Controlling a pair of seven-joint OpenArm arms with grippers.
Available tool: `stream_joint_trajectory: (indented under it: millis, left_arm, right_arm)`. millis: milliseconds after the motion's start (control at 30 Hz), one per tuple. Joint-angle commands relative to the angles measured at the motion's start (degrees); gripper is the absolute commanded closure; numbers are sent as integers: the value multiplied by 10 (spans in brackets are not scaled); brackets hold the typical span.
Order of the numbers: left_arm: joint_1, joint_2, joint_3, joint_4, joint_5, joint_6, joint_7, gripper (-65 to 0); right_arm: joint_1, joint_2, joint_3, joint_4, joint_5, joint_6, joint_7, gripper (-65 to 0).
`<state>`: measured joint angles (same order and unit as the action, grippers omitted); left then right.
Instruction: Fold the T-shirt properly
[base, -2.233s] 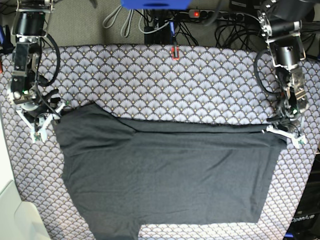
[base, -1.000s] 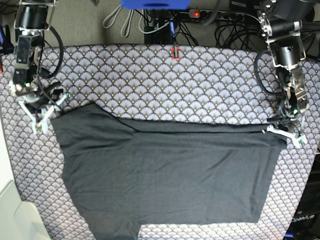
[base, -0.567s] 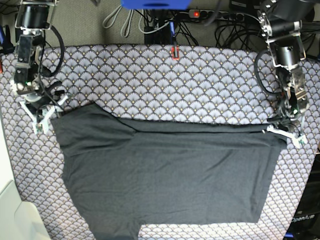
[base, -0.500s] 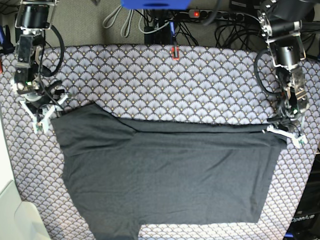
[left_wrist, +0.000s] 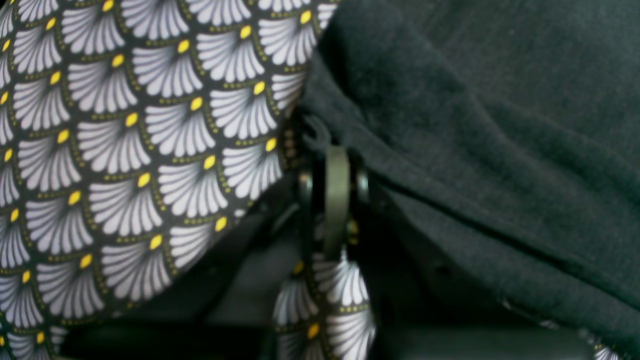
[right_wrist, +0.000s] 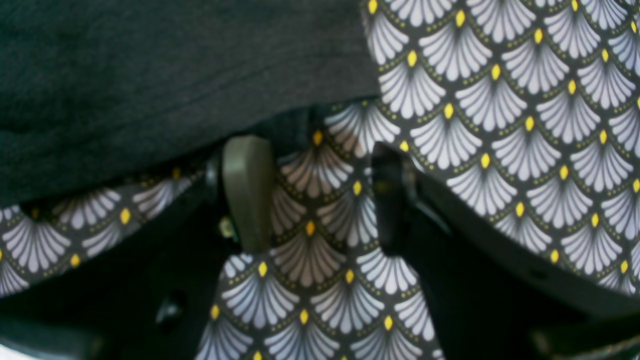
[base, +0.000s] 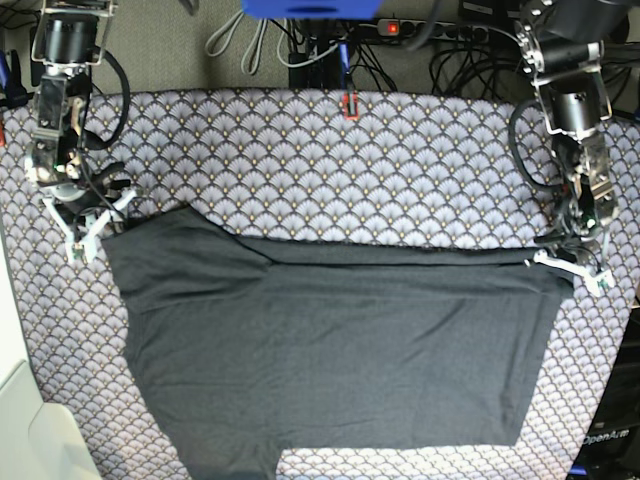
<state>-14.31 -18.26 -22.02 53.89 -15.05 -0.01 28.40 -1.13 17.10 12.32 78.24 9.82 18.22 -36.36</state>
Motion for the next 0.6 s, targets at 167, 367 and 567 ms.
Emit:
stream_joint_trajectory:
  millis: [167, 367, 567]
  left_arm:
    - [-13, -11, -3, 9, 1, 2, -11, -3]
    - [-13, -11, -3, 9, 1, 2, -11, -3]
    - [-13, -11, -3, 10, 1, 2, -11, -3]
  right_arm:
    - [20, 8, 0, 8, 1, 0, 4, -321]
    - [28, 9, -1, 7, 1, 0, 4, -236]
    - [33, 10, -1, 7, 0, 0, 4, -98]
